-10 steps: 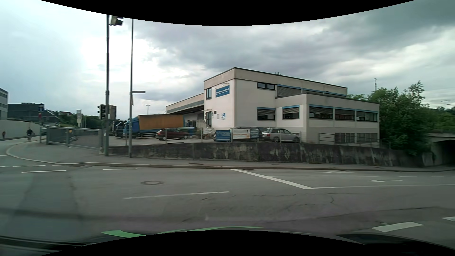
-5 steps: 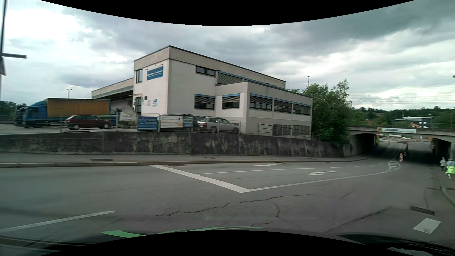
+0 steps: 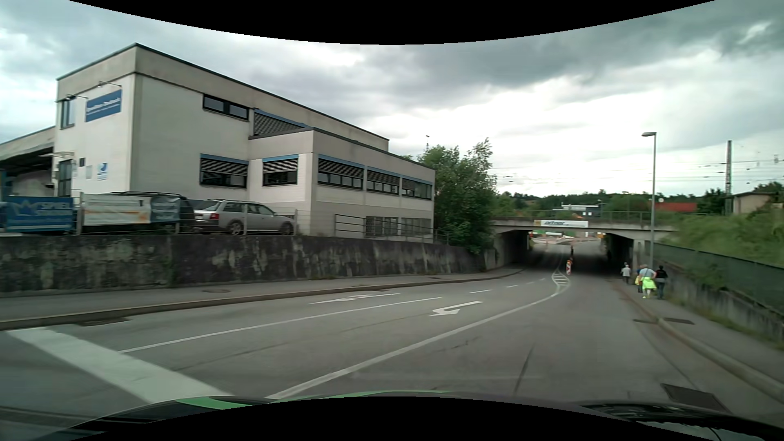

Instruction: Follow the waypoints while adhering to traffic rules and regulations

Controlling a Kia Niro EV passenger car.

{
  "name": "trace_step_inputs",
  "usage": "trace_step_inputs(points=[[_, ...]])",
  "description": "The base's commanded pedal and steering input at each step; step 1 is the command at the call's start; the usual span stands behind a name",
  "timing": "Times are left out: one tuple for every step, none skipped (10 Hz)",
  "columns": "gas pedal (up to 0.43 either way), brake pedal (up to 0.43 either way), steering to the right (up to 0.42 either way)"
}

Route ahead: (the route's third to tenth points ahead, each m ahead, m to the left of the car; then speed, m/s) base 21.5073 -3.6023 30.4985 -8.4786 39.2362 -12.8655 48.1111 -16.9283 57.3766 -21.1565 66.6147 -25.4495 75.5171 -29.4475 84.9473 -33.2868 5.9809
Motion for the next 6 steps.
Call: trace_step_inputs(points=[[0.098,0.000,0.374],[0.098,0.000,0.364],[0.098,0.000,0.340],[0.098,0.000,0.318],[0.110,0.000,0.288],[0.118,0.000,0.261]])
